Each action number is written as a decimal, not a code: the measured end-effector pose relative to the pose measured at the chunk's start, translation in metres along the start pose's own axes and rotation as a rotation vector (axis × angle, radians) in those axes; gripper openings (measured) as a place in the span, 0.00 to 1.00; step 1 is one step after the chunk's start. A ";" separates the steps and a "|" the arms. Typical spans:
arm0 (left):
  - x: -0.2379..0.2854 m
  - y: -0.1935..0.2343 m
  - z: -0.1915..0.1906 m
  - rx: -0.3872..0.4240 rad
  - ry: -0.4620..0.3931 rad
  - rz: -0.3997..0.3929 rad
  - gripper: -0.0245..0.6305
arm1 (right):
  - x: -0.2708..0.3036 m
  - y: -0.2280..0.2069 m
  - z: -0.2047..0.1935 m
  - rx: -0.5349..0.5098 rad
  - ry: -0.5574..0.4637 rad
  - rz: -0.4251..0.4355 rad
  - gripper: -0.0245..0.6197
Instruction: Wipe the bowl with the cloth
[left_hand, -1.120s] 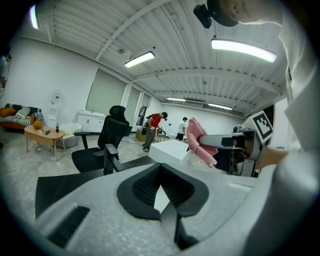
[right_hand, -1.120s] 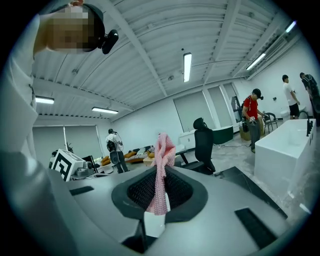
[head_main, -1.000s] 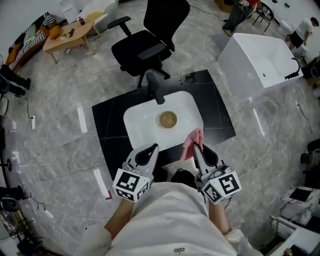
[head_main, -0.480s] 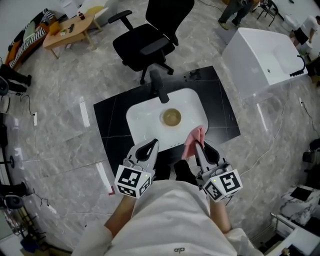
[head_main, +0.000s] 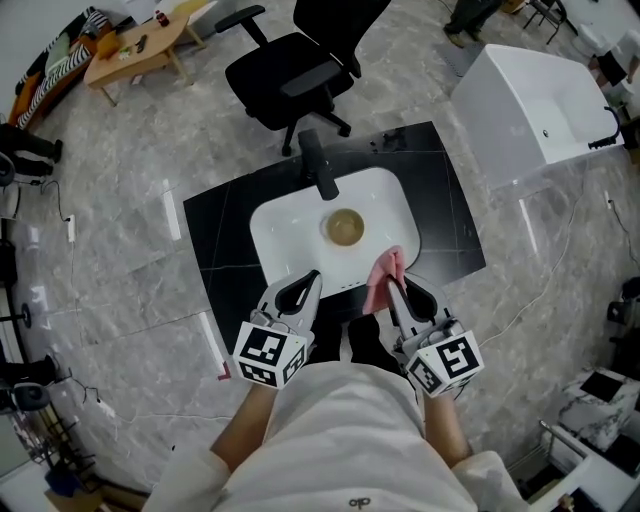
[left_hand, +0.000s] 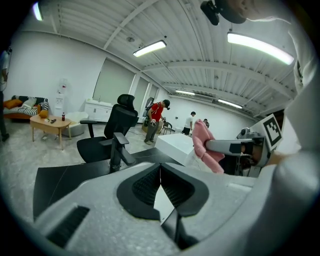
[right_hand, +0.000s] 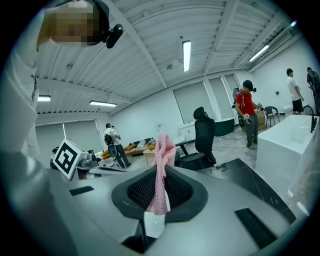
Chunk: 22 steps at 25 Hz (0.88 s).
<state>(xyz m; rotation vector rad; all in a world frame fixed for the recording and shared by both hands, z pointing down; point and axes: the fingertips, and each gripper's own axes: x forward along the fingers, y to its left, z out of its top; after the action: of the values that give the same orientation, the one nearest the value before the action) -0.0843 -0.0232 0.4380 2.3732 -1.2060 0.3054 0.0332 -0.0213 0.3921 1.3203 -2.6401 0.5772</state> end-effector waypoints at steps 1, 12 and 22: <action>0.004 0.002 -0.003 0.006 0.011 -0.004 0.06 | 0.003 -0.002 -0.003 -0.004 0.003 0.000 0.08; 0.041 0.014 -0.032 0.103 0.083 -0.029 0.06 | 0.018 -0.020 -0.037 -0.011 0.096 -0.032 0.08; 0.064 0.035 -0.054 0.073 0.137 -0.019 0.06 | 0.037 -0.033 -0.057 0.027 0.119 -0.035 0.08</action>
<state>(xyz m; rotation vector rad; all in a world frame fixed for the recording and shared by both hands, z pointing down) -0.0737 -0.0596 0.5205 2.3805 -1.1269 0.5045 0.0340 -0.0436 0.4639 1.2936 -2.5182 0.6677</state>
